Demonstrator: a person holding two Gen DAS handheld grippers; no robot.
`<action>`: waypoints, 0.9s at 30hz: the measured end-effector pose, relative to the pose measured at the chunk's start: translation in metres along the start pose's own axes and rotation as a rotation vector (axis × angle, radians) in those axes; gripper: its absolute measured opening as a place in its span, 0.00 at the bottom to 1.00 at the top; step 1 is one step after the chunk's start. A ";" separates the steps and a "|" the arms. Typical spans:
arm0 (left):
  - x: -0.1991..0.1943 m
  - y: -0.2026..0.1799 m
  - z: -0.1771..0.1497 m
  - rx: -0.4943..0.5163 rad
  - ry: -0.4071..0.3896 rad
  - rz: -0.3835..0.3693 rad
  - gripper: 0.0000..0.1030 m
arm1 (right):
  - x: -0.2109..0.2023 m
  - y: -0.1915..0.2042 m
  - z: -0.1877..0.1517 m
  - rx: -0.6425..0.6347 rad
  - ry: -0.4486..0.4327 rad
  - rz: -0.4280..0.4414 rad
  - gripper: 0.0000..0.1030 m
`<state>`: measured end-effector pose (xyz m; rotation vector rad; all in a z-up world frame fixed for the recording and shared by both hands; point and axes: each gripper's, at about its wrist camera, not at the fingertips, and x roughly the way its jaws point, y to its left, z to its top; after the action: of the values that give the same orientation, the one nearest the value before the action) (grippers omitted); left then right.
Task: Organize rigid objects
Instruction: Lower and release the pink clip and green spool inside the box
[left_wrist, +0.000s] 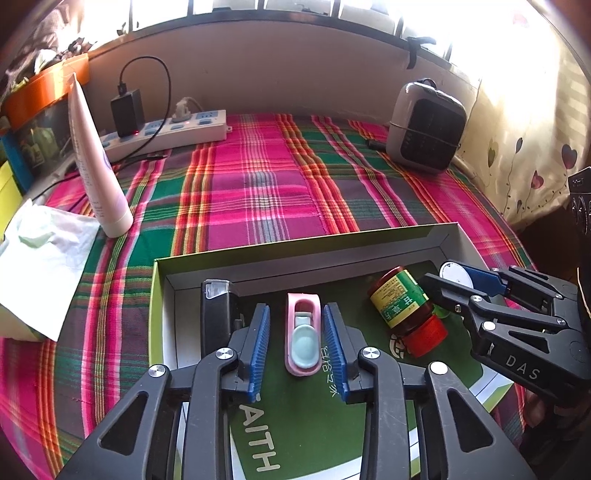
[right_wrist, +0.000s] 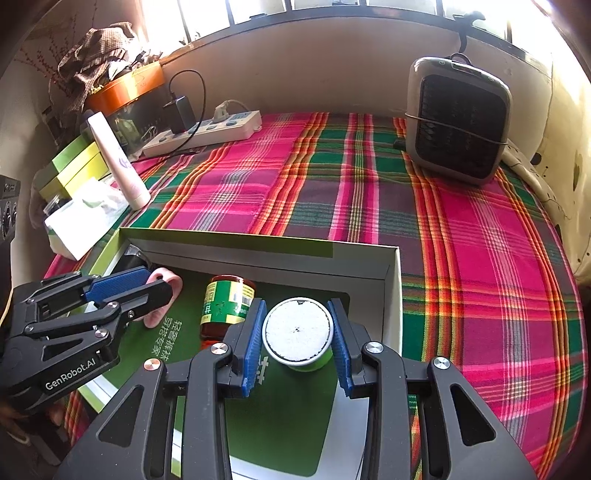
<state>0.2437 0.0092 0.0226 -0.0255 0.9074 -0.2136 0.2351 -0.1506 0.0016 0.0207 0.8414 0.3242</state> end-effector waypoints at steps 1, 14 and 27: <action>-0.001 0.000 0.000 0.001 -0.002 -0.001 0.29 | -0.001 0.000 0.000 0.003 -0.002 0.002 0.34; -0.026 -0.002 -0.008 -0.010 -0.039 -0.016 0.38 | -0.024 0.000 -0.007 0.024 -0.044 0.020 0.43; -0.070 -0.001 -0.030 -0.025 -0.097 -0.039 0.38 | -0.066 0.004 -0.034 0.032 -0.090 0.018 0.43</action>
<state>0.1782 0.0240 0.0581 -0.0759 0.8129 -0.2358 0.1682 -0.1692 0.0277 0.0728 0.7572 0.3246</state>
